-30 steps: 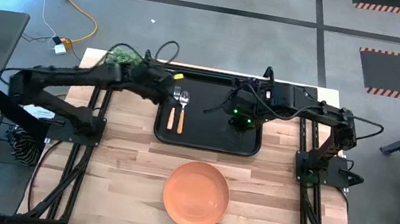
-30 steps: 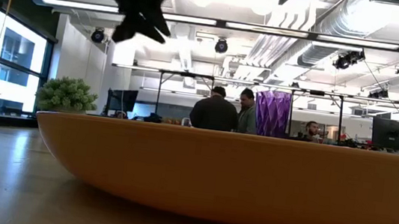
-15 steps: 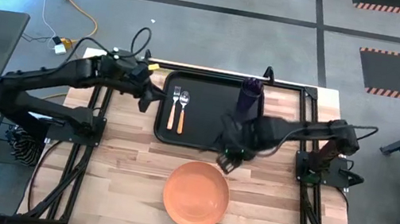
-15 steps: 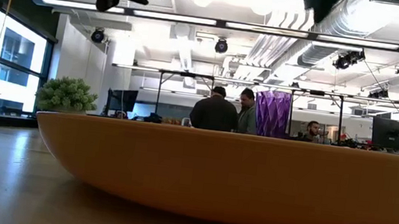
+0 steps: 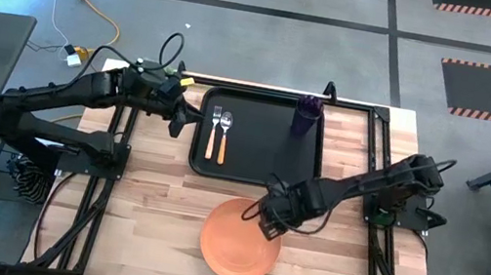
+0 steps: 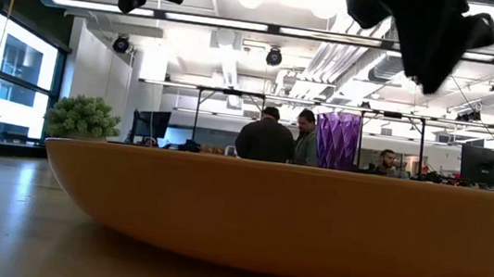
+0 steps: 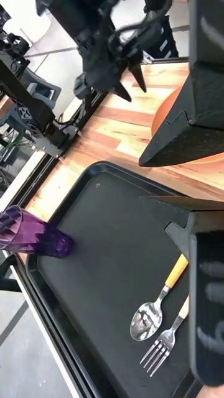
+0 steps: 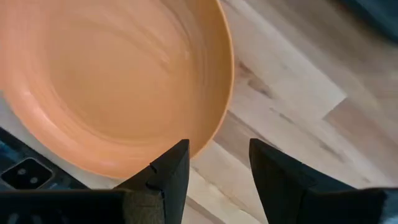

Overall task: Pick and place plate/cup/fork/spoon on tray
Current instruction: Put the orange plate to the right of the orange spoon on the black serving tray

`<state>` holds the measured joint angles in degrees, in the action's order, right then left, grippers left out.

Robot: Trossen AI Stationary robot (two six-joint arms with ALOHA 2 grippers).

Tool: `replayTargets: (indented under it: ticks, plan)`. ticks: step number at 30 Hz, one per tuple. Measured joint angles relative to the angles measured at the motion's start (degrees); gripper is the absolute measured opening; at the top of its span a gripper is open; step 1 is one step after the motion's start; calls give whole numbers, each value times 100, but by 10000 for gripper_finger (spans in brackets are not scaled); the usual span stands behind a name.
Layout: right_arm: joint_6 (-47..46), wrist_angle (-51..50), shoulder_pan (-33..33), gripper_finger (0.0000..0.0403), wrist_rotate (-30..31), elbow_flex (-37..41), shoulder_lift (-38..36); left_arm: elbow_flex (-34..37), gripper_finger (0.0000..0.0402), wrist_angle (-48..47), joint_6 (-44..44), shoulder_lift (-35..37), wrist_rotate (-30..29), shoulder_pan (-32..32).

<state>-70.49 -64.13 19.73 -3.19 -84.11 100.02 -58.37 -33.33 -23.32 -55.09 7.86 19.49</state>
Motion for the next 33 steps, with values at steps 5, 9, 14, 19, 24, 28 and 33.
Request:
replayTargets:
  ticks: [5, 9, 14, 19, 24, 28, 33]
  plan:
    - [-405, 332, 173, 158, 277, 358, 1, 0, 76, -6, 50, -2, 10, 0]
    - [-444, 405, 101, 158, 706, 360, -57, 0, 76, -4, 52, -2, 13, 0]
    - [-229, 493, -291, 158, 1081, 357, -468, 0, 76, -11, 153, -1, 13, 0]
    - [153, 477, -552, 158, 838, 351, -754, 0, 76, -89, 244, -2, 13, 0]
    - [348, 1123, -553, 158, 158, 828, -755, 0, 76, -250, 252, -2, 13, 0]
    - [209, 2084, -490, 158, -143, 1438, -755, 0, 76, -296, 253, -2, 13, 0]
    - [108, 2585, -438, 158, -152, 1901, -755, 0, 76, -290, 253, -2, 13, 0]
